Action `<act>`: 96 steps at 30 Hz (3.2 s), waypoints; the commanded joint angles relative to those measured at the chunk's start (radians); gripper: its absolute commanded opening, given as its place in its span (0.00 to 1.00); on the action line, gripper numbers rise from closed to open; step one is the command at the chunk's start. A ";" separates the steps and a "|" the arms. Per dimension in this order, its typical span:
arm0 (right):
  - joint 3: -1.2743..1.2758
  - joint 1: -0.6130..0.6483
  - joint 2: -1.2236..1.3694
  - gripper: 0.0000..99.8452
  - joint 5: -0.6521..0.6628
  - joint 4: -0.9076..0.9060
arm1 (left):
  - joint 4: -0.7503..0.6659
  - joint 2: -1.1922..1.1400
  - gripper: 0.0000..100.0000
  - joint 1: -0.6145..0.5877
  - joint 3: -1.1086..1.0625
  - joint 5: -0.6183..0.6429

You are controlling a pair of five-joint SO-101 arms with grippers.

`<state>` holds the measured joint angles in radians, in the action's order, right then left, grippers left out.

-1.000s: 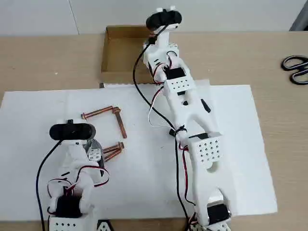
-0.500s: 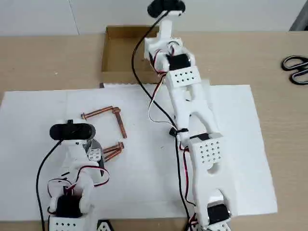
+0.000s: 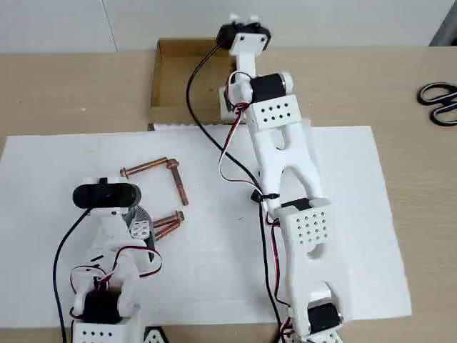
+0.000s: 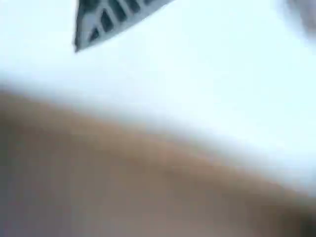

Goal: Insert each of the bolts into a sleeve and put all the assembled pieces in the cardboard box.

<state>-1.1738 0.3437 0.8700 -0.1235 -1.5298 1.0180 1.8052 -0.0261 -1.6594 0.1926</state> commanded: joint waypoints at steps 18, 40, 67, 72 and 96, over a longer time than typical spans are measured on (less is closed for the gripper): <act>0.310 0.041 -0.441 0.17 0.344 -0.165 | 0.003 0.008 0.01 -0.003 0.022 -0.003; 0.804 0.008 -0.558 0.17 0.436 -0.157 | 0.000 0.008 0.01 -0.008 0.019 0.031; 1.114 0.015 -0.713 0.16 0.735 -0.048 | 0.000 0.008 0.01 -0.008 0.019 0.031; 1.114 0.015 -0.664 0.16 0.750 -0.025 | 0.000 0.008 0.01 -0.008 0.019 0.031; 1.114 0.008 -0.460 0.09 0.753 0.030 | 0.000 0.008 0.01 -0.008 0.019 0.031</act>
<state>-0.0629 0.3544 0.3974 0.6176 -1.5098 1.0180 1.8052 -0.0261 -1.6594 0.2171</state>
